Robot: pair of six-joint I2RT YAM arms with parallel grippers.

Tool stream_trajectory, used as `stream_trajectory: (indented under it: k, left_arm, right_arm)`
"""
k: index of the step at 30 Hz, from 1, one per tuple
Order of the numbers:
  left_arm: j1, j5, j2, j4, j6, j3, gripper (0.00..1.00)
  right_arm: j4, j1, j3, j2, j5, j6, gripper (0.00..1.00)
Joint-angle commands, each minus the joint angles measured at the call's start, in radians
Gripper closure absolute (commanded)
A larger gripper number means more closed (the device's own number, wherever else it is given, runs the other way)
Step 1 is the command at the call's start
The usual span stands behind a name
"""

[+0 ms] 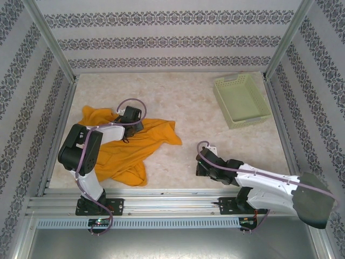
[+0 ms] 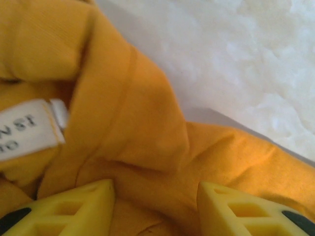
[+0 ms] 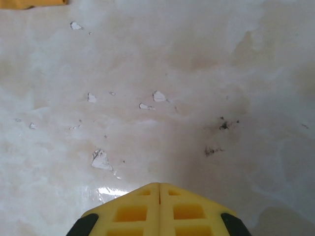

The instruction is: Fold the inside-out t-shirt

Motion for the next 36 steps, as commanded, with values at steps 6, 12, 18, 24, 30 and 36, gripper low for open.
stream_trajectory:
  k: [6, 12, 18, 24, 30, 36]
  left_arm:
    - [-0.091, 0.112, -0.059, -0.149, 0.055, 0.004, 0.52]
    - [-0.188, 0.070, -0.173, -0.210, 0.045, -0.010, 0.51]
    - [-0.224, 0.124, -0.186, -0.168, 0.023, -0.053, 0.51]
    - [-0.224, 0.154, -0.127, -0.138, 0.021, -0.074, 0.53]
    - [-0.230, 0.180, -0.085, -0.131, 0.014, -0.089, 0.55]
    - [-0.238, 0.180, -0.094, -0.116, 0.010, -0.139, 0.55]
  right_arm:
    - [0.164, -0.189, 0.220, 0.205, -0.113, -0.141, 0.65]
    - [0.238, -0.274, 0.405, 0.463, -0.247, -0.189, 0.54]
    - [0.212, -0.289, 0.572, 0.659, -0.222, -0.245, 0.64]
    - [0.213, -0.282, 0.640, 0.730, -0.229, -0.279, 0.67]
    - [0.164, -0.280, 0.731, 0.805, -0.217, -0.296, 0.67]
    - [0.081, -0.264, 0.827, 0.890, -0.162, -0.317, 0.69]
